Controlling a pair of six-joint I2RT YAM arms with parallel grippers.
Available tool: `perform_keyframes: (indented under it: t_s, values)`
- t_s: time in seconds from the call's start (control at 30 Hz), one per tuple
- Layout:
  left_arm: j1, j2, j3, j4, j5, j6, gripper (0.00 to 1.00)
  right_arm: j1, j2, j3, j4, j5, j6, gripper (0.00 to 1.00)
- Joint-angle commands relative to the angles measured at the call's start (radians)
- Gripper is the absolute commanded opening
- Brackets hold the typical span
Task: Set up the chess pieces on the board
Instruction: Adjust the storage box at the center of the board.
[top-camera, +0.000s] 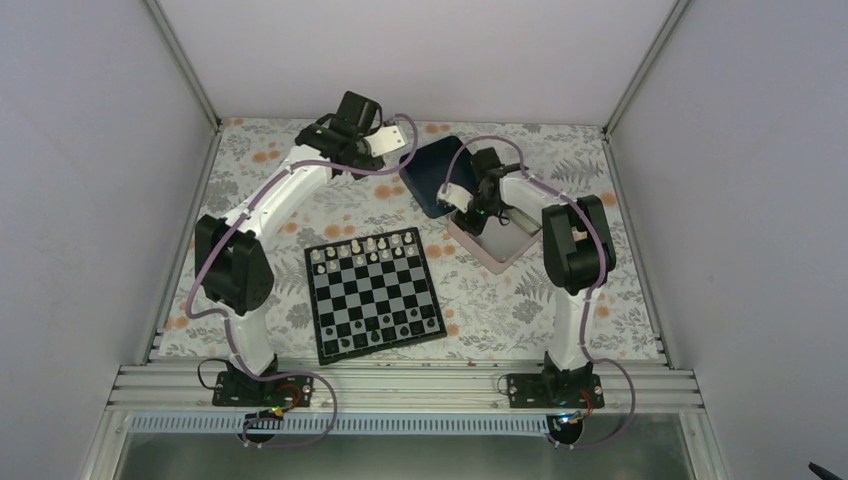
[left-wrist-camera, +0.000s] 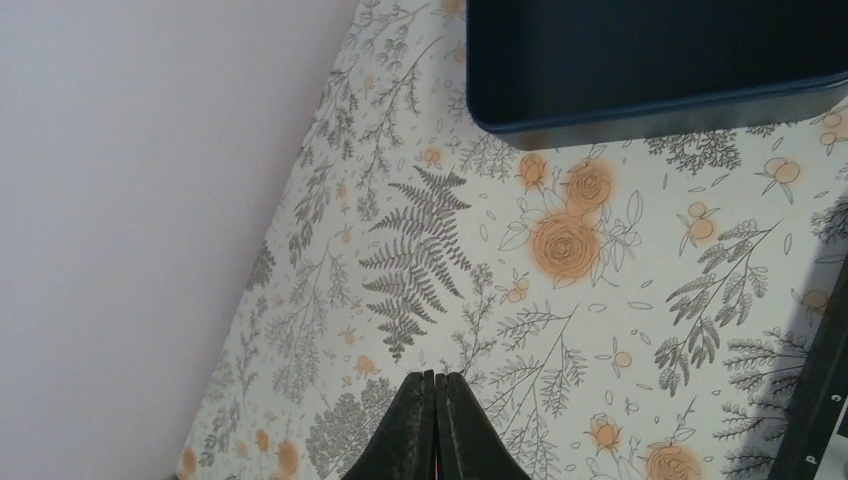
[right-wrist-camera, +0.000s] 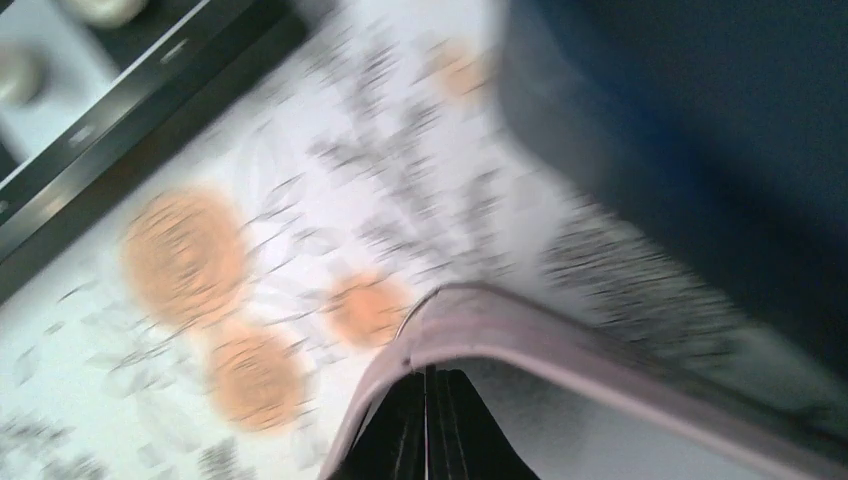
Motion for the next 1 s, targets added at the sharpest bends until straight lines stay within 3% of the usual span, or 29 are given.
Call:
perform_keyframes:
  t_s: [0.0,0.37,0.57,0.8,0.97]
  values:
    - [0.030,-0.070,-0.054,0.059,0.040,0.011,0.02,0.047,-0.089,-0.111,-0.090,-0.091,-0.109,0.04]
    - [0.096,-0.110,-0.107,0.072,0.090,0.019,0.02,0.088,-0.371,-0.403,-0.213,-0.060,-0.197,0.04]
    - [0.042,-0.048,-0.005,0.002,0.156,0.002,0.02,0.070,-0.610,-0.510,-0.284,0.009,-0.150,0.04]
    - [-0.096,0.182,0.264,-0.078,0.251,0.012,0.02,0.063,-0.751,-0.619,-0.367,0.005,-0.124,0.04]
    - [-0.131,0.432,0.651,-0.217,0.515,-0.027,0.02,0.048,-0.772,-0.726,-0.298,0.054,-0.106,0.04]
